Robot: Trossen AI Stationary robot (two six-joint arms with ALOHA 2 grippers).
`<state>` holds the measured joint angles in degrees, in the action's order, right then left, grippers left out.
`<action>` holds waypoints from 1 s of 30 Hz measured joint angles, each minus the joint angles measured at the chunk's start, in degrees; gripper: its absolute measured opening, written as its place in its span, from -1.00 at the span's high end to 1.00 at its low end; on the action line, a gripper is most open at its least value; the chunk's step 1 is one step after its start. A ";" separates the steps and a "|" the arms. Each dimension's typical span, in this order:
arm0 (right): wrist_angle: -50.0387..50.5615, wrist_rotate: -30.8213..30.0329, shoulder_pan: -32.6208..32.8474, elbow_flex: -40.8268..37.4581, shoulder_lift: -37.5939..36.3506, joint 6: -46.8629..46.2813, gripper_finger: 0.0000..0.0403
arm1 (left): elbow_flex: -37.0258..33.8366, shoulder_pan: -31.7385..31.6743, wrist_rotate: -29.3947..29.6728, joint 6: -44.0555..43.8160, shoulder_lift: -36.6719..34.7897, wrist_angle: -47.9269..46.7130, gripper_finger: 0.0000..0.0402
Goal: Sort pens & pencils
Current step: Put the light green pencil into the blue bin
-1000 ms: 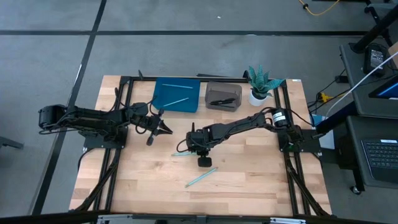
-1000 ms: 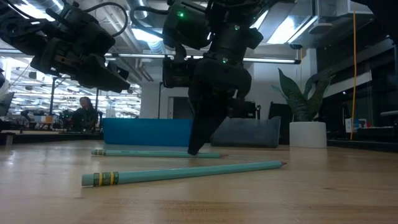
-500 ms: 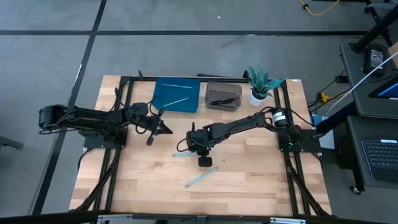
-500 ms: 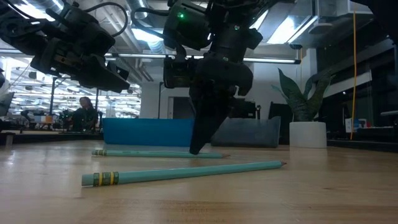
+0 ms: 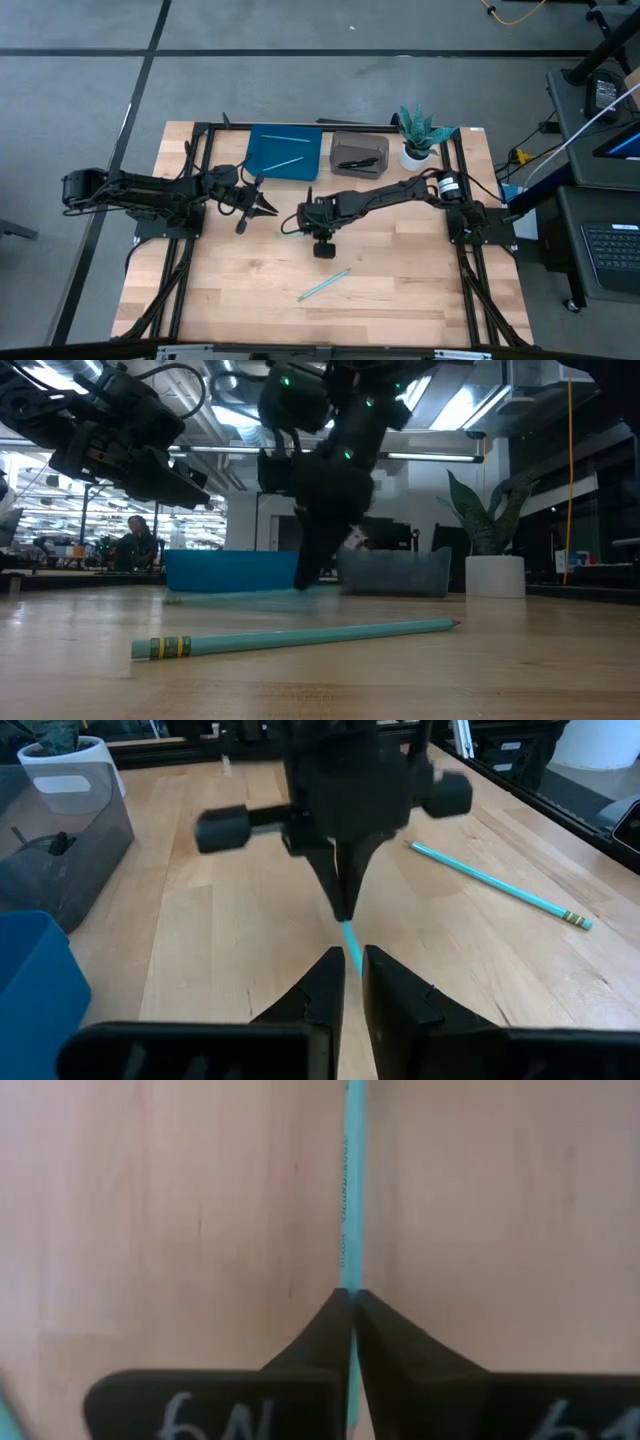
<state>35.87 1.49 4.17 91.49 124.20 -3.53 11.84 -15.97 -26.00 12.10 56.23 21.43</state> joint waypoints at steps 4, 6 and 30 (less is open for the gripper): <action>2.88 0.25 -0.27 2.86 -0.15 1.23 0.86 | 0.00 0.02 -0.02 -0.02 0.00 0.01 0.85; 2.98 0.35 -0.41 3.55 -0.14 2.30 0.86 | 0.00 0.02 0.00 -0.04 0.00 0.01 0.86; 6.54 -10.85 -2.60 4.08 -4.91 2.06 0.97 | 0.00 0.80 5.38 -4.25 0.00 0.09 0.91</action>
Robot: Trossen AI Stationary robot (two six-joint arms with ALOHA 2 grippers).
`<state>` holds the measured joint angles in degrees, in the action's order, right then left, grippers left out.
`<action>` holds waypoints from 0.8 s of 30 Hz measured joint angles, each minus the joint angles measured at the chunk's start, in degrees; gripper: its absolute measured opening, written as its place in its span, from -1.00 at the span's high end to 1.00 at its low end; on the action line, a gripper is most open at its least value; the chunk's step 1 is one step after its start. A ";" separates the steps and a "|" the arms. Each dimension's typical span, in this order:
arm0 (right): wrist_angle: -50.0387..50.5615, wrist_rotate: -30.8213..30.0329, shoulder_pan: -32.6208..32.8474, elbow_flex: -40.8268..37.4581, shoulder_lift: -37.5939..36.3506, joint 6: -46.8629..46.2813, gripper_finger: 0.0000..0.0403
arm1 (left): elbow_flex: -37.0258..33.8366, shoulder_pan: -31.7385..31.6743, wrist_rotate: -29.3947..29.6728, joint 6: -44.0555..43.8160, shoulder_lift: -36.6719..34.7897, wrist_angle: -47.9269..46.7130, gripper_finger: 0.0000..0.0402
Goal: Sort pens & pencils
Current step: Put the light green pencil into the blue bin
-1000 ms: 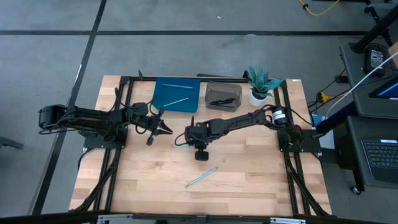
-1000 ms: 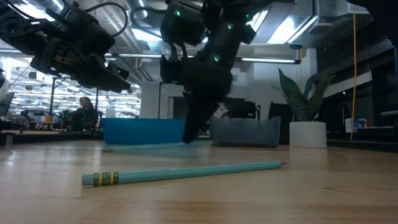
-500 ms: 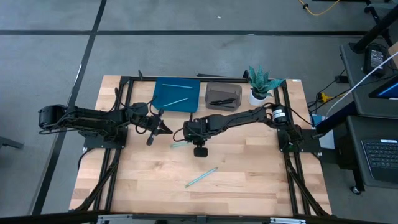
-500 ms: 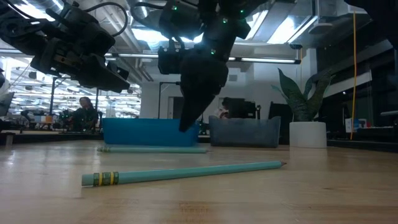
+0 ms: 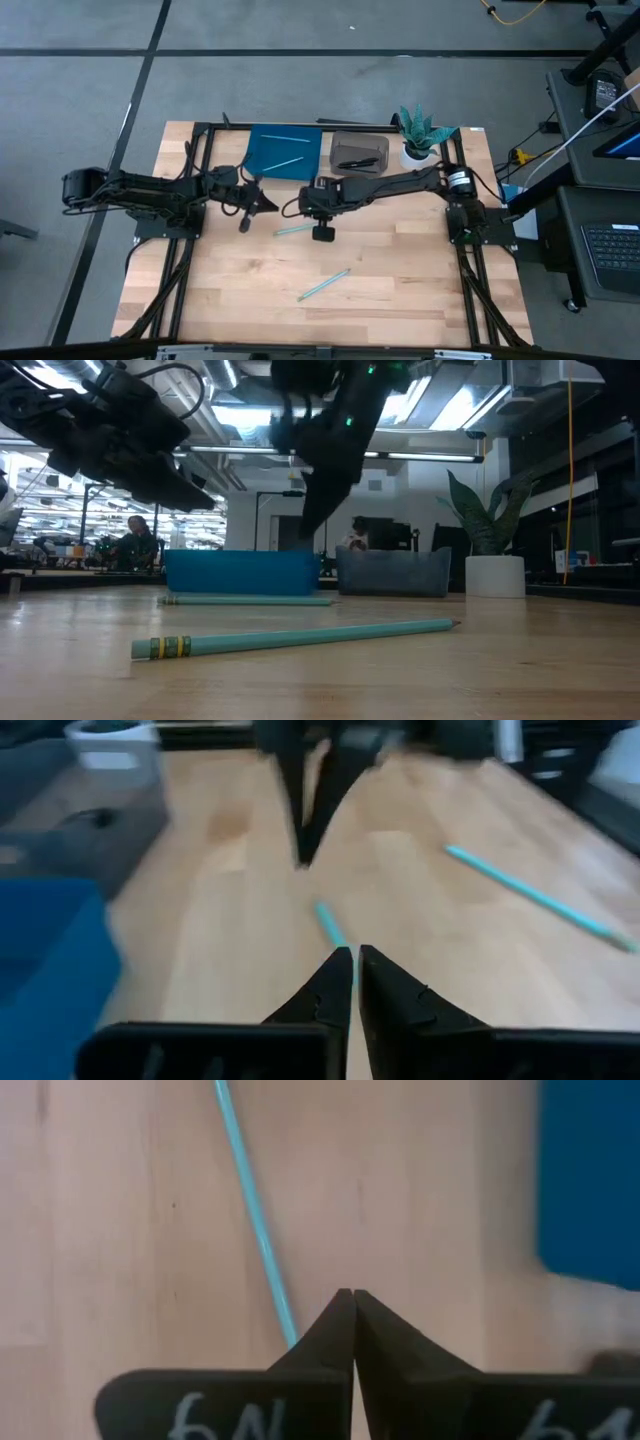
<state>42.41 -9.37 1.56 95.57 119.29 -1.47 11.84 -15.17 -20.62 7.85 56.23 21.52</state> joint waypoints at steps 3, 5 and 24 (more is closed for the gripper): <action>0.09 -0.12 -0.09 0.01 -2.77 0.85 0.95 | 0.37 1.86 4.79 0.06 0.02 -0.08 0.87; 0.27 -1.30 -0.18 -0.33 -4.95 2.05 0.91 | 1.13 3.31 6.00 0.09 0.02 -0.20 0.84; -38.52 -7.48 -0.22 -42.87 -39.92 3.49 0.82 | 14.38 13.00 18.49 -7.77 13.72 -14.82 0.66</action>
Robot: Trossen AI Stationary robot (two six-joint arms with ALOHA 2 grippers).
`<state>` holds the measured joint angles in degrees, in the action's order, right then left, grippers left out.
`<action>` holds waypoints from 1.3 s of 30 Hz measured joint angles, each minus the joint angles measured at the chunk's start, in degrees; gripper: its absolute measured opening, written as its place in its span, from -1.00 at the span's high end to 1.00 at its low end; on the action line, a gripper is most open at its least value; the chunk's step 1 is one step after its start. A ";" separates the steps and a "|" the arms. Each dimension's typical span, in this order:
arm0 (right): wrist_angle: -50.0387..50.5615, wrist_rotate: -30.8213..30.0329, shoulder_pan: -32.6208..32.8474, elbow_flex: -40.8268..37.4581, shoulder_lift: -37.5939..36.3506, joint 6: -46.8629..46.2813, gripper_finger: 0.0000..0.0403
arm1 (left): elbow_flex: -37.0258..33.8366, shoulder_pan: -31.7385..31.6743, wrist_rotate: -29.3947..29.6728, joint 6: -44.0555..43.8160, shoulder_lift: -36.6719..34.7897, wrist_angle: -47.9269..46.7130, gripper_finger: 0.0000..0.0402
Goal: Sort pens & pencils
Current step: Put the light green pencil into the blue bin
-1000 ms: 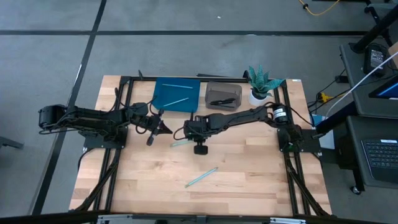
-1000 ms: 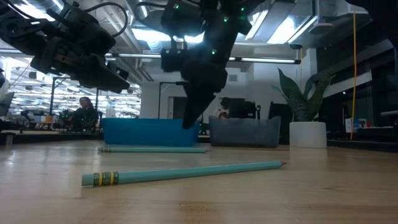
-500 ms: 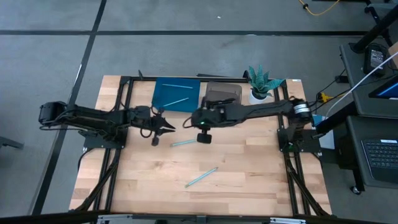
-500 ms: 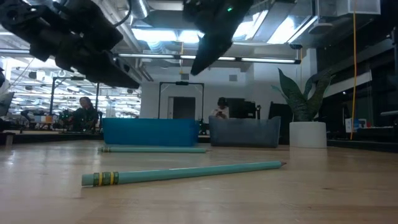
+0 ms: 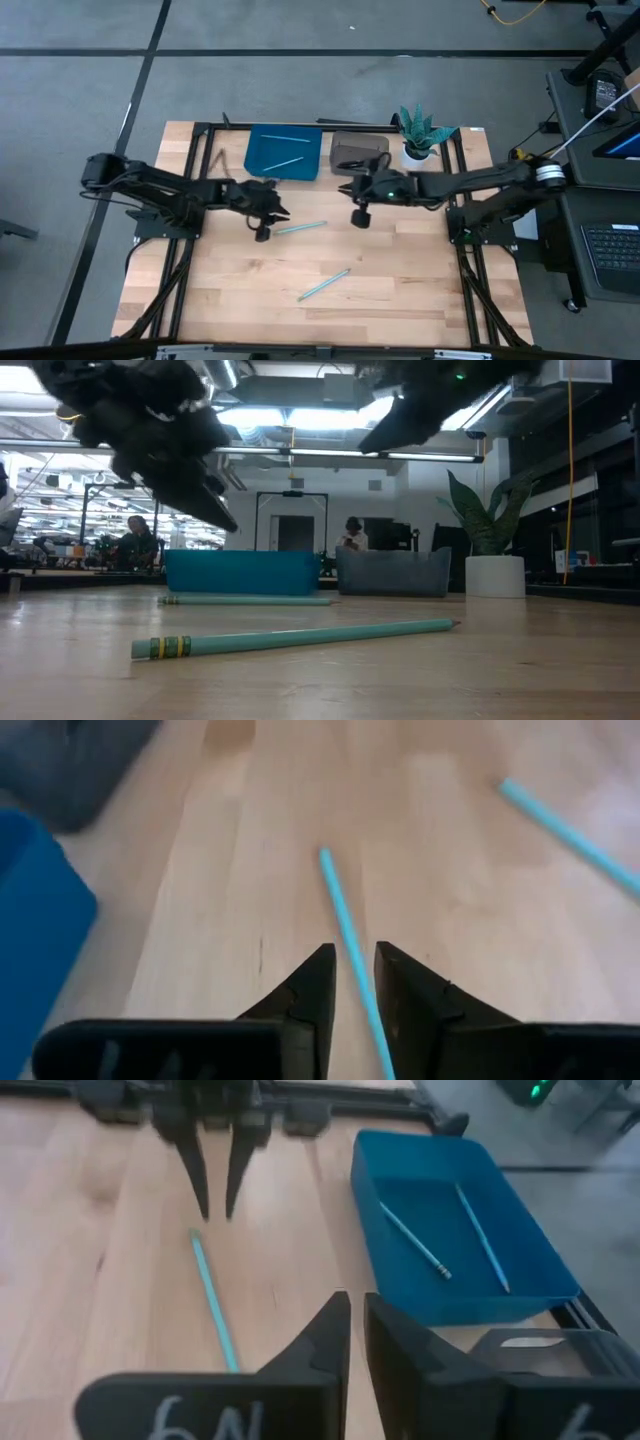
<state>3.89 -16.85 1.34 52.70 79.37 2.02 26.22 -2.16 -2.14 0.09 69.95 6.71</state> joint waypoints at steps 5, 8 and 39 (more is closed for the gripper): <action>-5.42 0.53 0.00 -7.71 -4.42 -0.12 0.82 | 9.00 2.37 4.03 -1.82 9.36 -9.47 0.59; -6.98 0.51 0.02 -11.05 -5.20 -0.58 0.82 | 14.03 3.68 5.45 -3.38 13.92 -15.75 0.57; -12.74 1.97 2.27 -17.50 -5.26 -1.68 0.81 | 22.84 6.41 4.17 -14.99 28.53 -29.45 0.61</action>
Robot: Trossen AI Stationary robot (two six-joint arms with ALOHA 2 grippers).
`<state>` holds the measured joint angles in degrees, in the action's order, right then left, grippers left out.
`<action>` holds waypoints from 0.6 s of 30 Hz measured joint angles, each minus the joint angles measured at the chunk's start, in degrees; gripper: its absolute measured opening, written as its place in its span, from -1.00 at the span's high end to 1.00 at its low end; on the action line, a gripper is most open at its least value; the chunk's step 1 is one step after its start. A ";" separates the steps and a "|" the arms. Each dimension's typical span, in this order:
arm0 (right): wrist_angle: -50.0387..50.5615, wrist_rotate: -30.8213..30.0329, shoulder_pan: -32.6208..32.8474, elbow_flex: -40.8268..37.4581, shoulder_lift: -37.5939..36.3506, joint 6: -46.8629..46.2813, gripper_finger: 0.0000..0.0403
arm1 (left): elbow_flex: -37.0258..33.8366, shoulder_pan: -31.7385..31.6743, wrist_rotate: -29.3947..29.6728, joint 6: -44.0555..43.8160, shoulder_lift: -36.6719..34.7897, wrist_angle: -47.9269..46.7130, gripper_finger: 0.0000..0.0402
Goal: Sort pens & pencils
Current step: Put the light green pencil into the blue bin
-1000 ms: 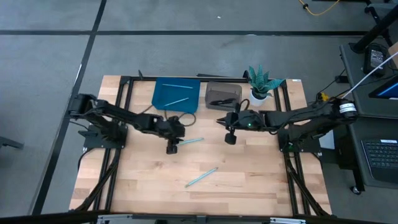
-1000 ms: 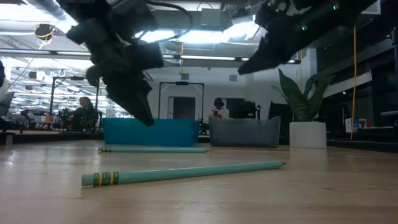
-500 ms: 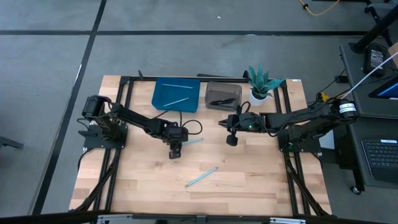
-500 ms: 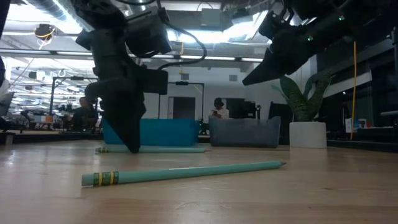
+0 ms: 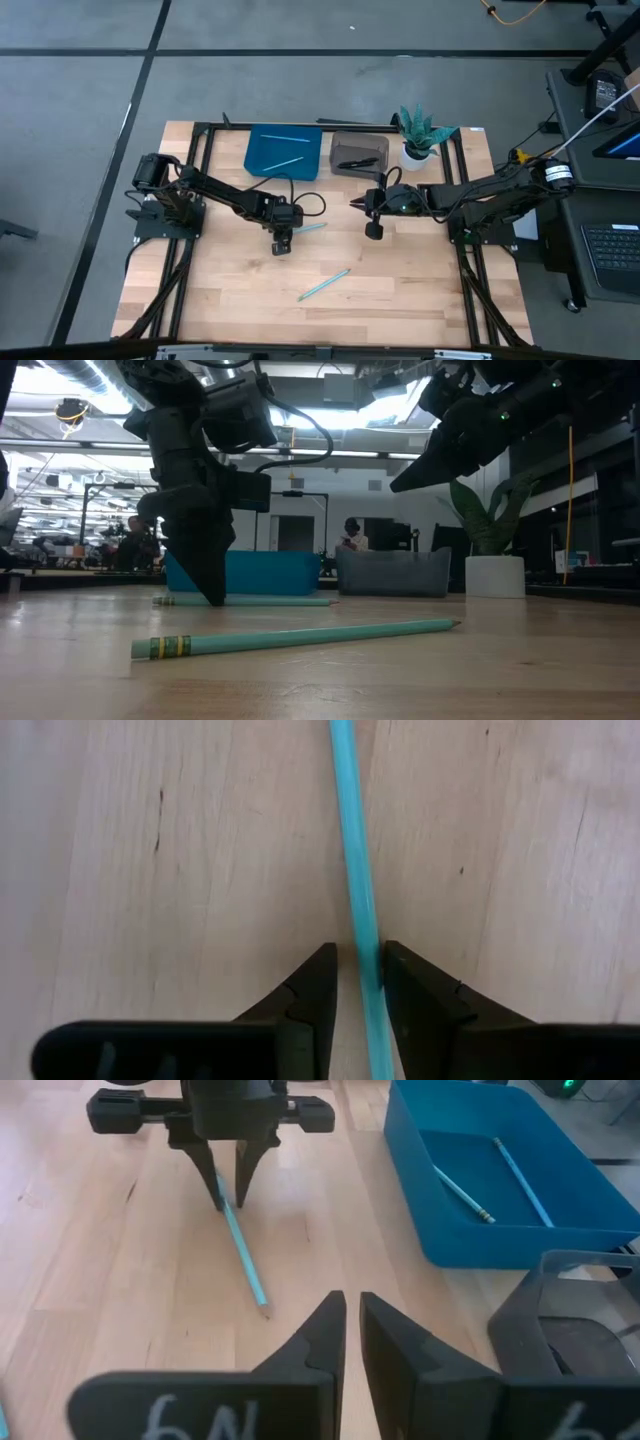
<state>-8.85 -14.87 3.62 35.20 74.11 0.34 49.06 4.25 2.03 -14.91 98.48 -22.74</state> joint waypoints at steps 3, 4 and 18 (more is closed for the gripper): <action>0.00 0.00 0.00 0.00 0.00 0.03 0.81 | -0.04 0.00 0.07 0.03 0.00 -0.06 0.67; 0.01 0.00 0.00 0.00 0.00 0.05 0.81 | -0.04 0.00 0.14 0.03 0.02 -0.10 0.70; 0.03 0.00 0.00 0.00 0.02 0.11 0.82 | -0.13 -0.02 0.24 0.63 0.04 -0.35 0.90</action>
<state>-8.82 -14.87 3.62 35.20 74.13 0.45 48.93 4.23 2.27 -14.27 98.52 -23.09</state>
